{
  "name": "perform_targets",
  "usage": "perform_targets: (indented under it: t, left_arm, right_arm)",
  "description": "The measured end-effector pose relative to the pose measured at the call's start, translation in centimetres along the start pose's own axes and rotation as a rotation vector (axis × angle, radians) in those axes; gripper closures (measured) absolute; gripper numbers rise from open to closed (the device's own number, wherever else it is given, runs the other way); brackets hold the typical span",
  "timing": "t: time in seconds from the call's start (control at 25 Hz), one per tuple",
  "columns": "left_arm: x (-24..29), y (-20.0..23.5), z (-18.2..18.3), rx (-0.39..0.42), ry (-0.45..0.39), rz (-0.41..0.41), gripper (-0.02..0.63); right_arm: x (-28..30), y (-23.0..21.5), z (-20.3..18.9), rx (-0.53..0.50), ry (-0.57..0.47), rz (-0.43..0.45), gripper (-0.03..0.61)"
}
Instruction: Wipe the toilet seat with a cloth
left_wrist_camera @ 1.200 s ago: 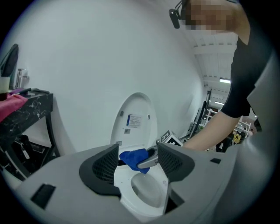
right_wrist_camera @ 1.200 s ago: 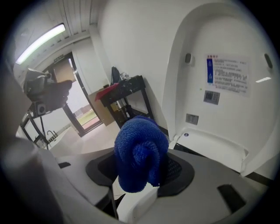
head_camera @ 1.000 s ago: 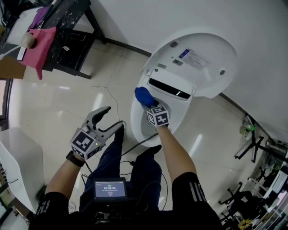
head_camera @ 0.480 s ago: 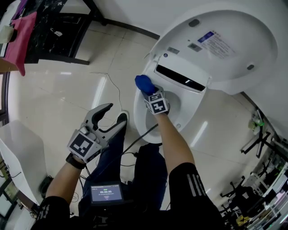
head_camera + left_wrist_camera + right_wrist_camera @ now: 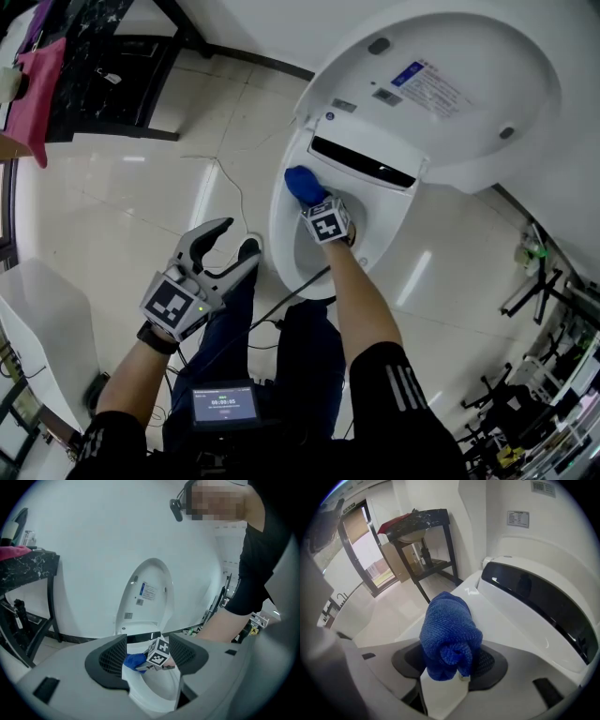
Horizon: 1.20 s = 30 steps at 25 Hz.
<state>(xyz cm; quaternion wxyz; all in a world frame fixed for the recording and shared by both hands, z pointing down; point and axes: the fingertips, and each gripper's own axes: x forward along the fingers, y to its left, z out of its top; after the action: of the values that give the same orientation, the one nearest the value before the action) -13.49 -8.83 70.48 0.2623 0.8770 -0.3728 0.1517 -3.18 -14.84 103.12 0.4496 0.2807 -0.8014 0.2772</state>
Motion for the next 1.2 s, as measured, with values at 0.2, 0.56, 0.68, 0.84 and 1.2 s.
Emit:
perform_targets:
  t: [0.2,0.56,0.68,0.84,1.2]
  left_arm:
    - [0.4,-1.0,-0.1,-0.013,0.006,-0.012,0.347]
    - [-0.1,-2.7,1.7,-0.009,-0.009,-0.023,0.347]
    - [-0.2,-3.9,3.8,0.014,-0.035,-0.040,0.347]
    - [-0.8,-5.9,7.4,0.066,-0.071,-0.062,0.347]
    - [-3.7,-11.7,16.0,0.230,-0.157,-0.120,0.347]
  right_arm:
    - [-0.8,-1.7,-3.8,0.029,0.077,-0.051,0.328]
    - [-6.3,-2.8,-5.8,0.144,0.024,-0.066,0.336]
    - [-10.8,-3.5,-2.8,0.203,-0.131,-0.043,0.335]
    - [-19.5,-4.0,2.5,0.222,-0.317,-0.044,0.334]
    - [-41.2,-1.2,9.7,0.192,-0.631,-0.078,0.334]
